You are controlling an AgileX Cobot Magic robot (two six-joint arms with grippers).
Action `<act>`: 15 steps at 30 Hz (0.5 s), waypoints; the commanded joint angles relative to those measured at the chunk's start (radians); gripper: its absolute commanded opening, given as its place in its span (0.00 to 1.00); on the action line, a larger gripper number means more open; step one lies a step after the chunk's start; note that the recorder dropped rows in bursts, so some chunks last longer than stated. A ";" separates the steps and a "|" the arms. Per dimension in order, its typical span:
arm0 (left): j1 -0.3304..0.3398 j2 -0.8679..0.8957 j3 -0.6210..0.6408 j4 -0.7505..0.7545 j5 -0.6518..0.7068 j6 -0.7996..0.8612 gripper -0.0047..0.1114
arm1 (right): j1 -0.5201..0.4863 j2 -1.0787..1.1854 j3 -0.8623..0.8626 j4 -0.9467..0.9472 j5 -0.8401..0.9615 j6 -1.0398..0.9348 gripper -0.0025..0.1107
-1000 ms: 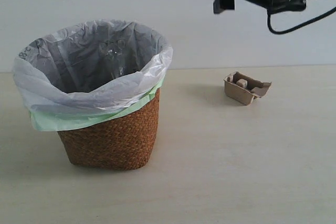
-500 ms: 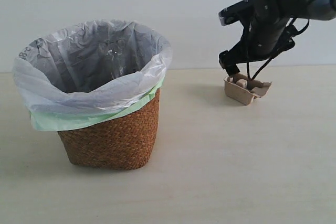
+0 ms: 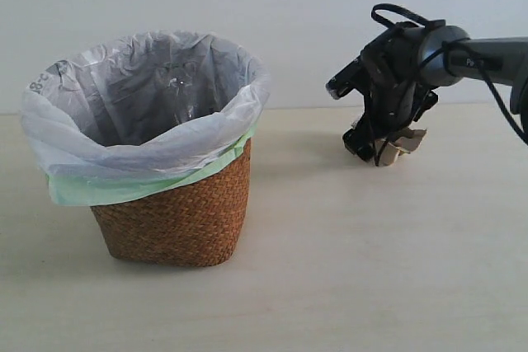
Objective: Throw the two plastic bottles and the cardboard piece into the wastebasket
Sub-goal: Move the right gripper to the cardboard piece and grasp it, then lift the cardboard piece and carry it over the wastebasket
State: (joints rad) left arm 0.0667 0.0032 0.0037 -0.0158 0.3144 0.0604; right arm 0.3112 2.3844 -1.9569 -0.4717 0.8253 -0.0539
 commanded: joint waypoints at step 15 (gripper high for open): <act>-0.007 -0.003 -0.004 -0.002 -0.008 -0.009 0.97 | -0.013 0.020 -0.018 -0.035 0.049 0.042 0.02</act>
State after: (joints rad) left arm 0.0667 0.0032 0.0037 -0.0158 0.3144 0.0604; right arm 0.3078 2.4222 -1.9731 -0.5219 0.8190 -0.0370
